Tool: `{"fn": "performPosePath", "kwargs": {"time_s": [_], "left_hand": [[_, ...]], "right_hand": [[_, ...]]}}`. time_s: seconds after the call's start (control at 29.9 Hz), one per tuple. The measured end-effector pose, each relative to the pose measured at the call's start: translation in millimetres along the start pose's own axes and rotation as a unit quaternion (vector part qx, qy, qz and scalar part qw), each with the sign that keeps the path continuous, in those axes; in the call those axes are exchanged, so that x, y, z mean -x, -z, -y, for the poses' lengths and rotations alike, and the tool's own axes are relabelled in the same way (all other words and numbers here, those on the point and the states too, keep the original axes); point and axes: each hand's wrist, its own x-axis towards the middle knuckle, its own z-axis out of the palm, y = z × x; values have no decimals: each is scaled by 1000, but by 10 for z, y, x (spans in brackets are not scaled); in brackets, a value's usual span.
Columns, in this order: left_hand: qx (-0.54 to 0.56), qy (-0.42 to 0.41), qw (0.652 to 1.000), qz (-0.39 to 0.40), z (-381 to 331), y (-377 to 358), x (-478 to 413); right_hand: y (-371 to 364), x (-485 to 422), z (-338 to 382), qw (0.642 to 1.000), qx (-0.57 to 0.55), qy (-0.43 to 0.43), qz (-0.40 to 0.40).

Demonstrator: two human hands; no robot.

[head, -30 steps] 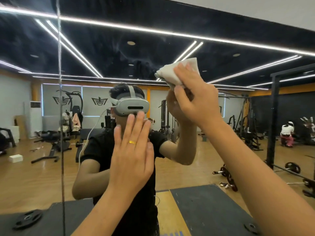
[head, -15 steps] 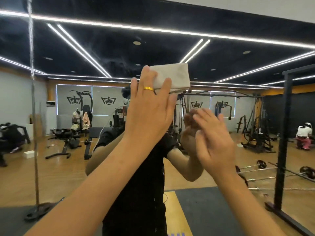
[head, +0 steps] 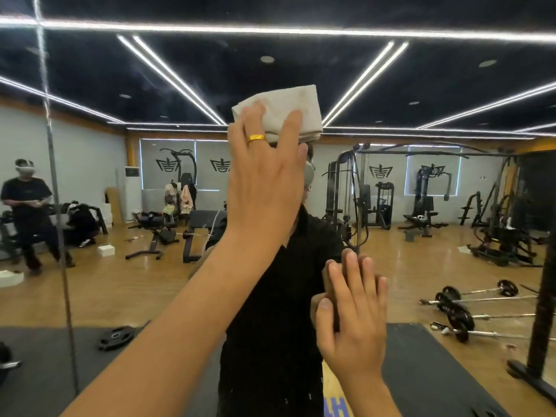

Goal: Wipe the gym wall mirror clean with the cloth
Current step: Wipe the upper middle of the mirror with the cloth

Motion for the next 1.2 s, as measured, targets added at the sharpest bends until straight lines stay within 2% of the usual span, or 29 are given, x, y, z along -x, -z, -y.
{"fn": "performPosePath", "kwargs": {"time_s": [0.17, 0.37, 0.57, 0.7, 0.87, 1.04, 1.2], "left_hand": [[-9, 2, 999, -40, 0, -75, -36], [9, -48, 994, -94, 85, -128, -109], [53, -91, 993, -61, 161, -136, -298], [82, -117, 987, -74, 119, -235, -374], [72, -158, 984, -34, 269, -192, -333], [76, -122, 986, -84, 146, -244, -438], [60, -132, 985, -96, -209, -346, -555]], "right_hand": [[6, 28, -27, 1000, -4, 3, 8], [18, 35, -29, 1000, -3, 1, 10], [11, 27, -17, 1000, -2, -3, 5], [30, 11, -44, 1000, -1, -1, 10], [144, -68, 149, 997, -57, -49, 0], [141, -522, 147, 995, -80, 54, -10], [-33, -553, 121, 996, -41, 72, -19]]}}
